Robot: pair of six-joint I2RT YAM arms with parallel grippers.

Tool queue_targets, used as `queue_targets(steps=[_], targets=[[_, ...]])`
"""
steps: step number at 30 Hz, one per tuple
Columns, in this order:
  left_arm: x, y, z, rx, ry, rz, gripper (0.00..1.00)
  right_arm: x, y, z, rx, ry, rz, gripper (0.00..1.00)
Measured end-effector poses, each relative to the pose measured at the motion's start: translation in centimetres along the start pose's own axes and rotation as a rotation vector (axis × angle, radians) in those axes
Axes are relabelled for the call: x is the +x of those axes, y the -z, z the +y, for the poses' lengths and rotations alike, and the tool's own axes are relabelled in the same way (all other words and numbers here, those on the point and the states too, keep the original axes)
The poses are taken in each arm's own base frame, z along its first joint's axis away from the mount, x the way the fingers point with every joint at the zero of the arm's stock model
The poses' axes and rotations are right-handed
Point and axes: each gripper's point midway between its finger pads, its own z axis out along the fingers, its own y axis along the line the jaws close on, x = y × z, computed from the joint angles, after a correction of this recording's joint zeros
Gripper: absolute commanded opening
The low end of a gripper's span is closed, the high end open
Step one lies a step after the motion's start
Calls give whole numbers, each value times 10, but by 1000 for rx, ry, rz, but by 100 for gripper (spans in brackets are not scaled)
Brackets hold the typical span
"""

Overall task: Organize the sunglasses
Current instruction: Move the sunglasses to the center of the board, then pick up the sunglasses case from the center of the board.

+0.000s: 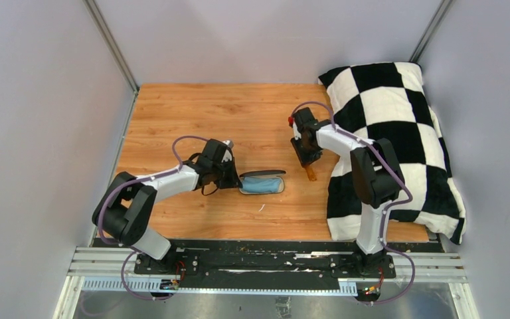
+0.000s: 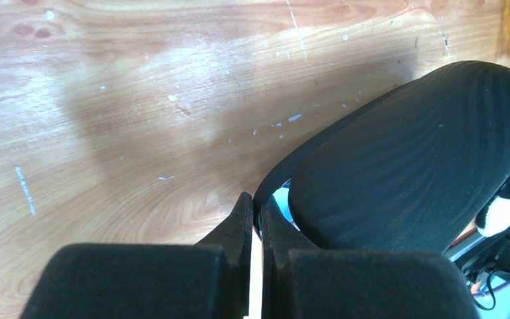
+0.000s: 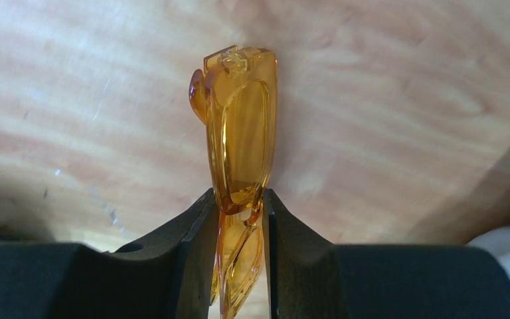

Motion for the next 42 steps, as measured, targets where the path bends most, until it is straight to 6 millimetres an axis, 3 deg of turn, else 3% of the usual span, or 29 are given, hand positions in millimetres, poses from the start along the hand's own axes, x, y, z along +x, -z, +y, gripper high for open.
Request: queue_targets(steps=[8, 11, 15, 19, 23, 30, 37, 42], targets=[[-10, 10, 26, -41, 67, -40, 0, 43, 15, 42, 32, 37, 26, 55], [-10, 17, 32, -51, 85, -62, 0, 51, 19, 44, 39, 20, 29, 68], [-8, 21, 35, -59, 98, -80, 0, 53, 23, 45, 41, 9, 22, 74], [-3, 20, 38, -60, 123, -83, 0, 47, 43, 55, 24, 21, -28, 75], [0, 18, 39, -57, 146, -85, 0, 30, 79, 64, -13, -10, -142, 74], [-2, 24, 36, -47, 162, -104, 0, 10, 128, 81, -122, -211, -323, 74], [-5, 43, 40, -44, 210, -162, 0, 27, 122, 131, -316, -368, -346, 72], [-7, 57, 43, -42, 257, -245, 0, 24, 113, 145, -380, -470, -342, 71]])
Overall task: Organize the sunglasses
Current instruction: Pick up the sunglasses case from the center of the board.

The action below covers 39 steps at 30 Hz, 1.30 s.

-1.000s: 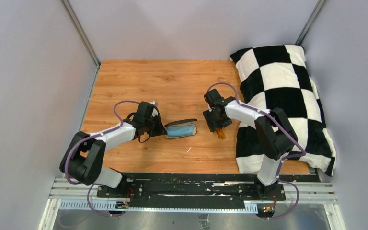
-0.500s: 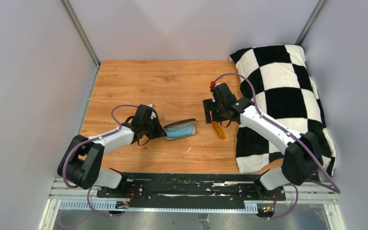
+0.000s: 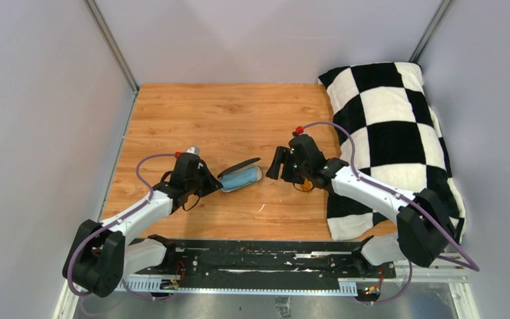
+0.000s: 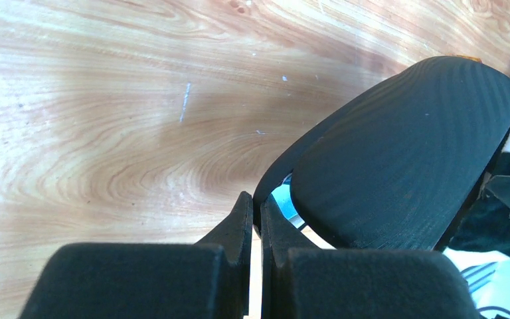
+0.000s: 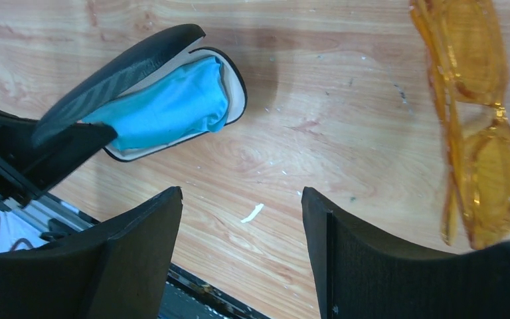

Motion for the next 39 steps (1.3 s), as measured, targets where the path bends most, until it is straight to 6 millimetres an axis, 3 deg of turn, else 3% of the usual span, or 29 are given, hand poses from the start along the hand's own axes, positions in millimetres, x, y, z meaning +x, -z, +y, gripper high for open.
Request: queue_targets(steps=[8, 17, 24, 32, 39], targets=[[4, 1, 10, -35, 83, -18, 0, 8, -32, 12, -43, -120, 19, 70], [1, 0, -3, 7, 185, -20, 0, -6, -45, 32, -123, -194, -29, 69], [-4, 5, -17, 75, 250, -46, 0, -3, -58, 31, -126, -220, -18, 67], [-10, 14, -27, 125, 245, -69, 0, -20, -70, 28, -206, -275, -37, 47], [-11, 16, -28, 130, 237, -74, 0, -27, -70, 29, -244, -274, -66, 43]])
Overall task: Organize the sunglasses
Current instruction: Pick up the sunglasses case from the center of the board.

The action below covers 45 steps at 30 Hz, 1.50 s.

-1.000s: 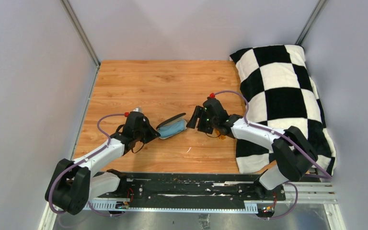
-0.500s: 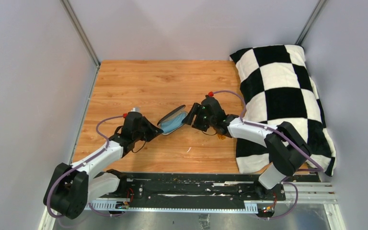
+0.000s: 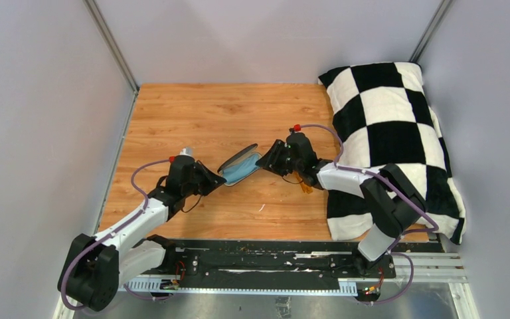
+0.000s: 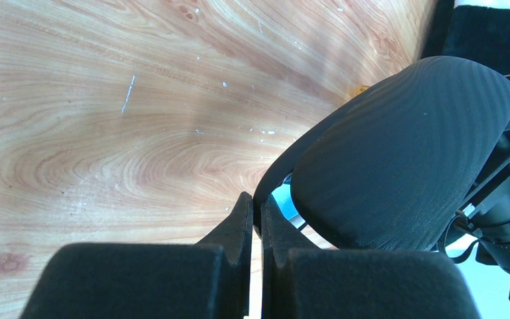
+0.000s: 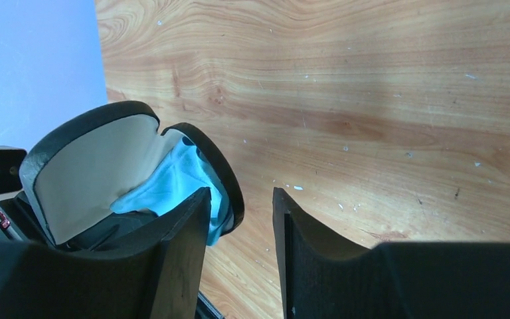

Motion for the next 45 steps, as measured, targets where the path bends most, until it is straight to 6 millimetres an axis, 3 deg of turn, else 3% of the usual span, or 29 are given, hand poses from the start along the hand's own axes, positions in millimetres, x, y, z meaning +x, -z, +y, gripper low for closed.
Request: queue_targets(steps=[2, 6, 11, 18, 25, 29, 33, 35, 37, 45], targets=[[0, 0, 1, -1, -4, 1, 0, 0, 0, 1, -7, 5, 1, 39], [4, 1, 7, -13, -2, 6, 0, -1, -1, 9, -45, 12, 2, 17], [3, 1, 8, -16, -3, 3, 0, 0, -2, 5, -41, 7, 2, 0], [4, 1, 13, -34, -11, 9, 2, 4, -7, -1, -33, 6, 18, 0], [9, 1, 24, -72, -50, 30, 25, 13, -15, -14, -13, 15, 50, 0], [12, 1, 32, -99, -91, 47, 36, 16, -25, -33, 20, 26, 78, 0], [17, -1, 41, -130, -122, 74, 57, 20, -35, -49, 52, 39, 109, 0], [19, -2, 45, -142, -138, 91, 69, 20, -39, -50, 51, 50, 123, 0], [20, -2, 47, -154, -147, 105, 75, 17, -42, -46, 39, 76, 136, 0], [11, 6, 40, -193, -244, 126, 77, 5, -55, -41, 7, 198, 221, 0]])
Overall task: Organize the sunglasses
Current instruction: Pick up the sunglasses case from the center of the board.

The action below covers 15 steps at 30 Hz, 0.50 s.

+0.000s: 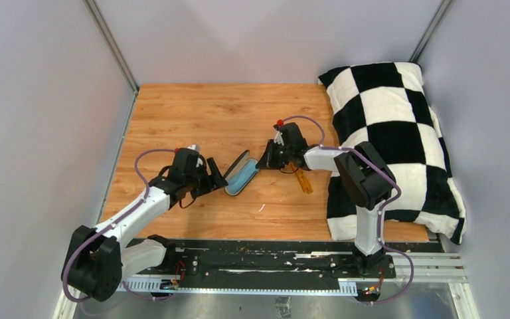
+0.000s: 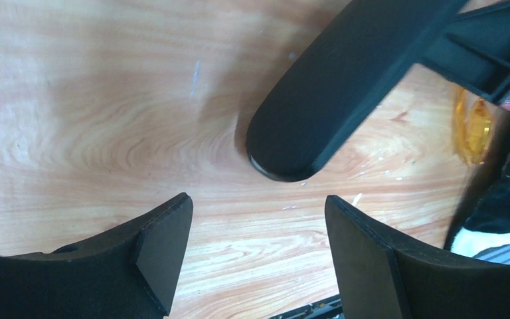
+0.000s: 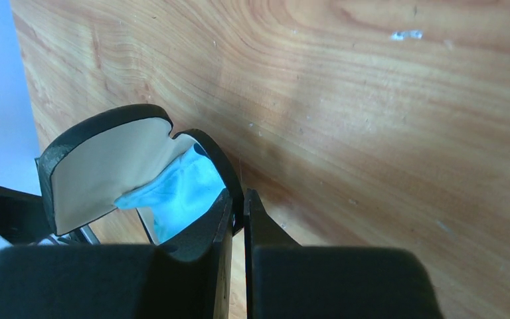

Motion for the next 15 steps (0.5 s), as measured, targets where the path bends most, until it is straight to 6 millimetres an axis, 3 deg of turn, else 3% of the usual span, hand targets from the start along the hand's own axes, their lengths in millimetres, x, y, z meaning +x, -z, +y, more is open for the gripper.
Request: queue_targets(steps=[8, 11, 15], targets=[[-57, 24, -47, 37, -229, -48, 80, 2, 3, -5, -63, 101, 147, 0], [-56, 16, -51, 43, -291, 7, 80, 11, 6, -4, -88, 124, 215, 0], [-39, -2, -46, 49, -338, 133, 80, 19, 9, -1, -118, 149, 277, 0]])
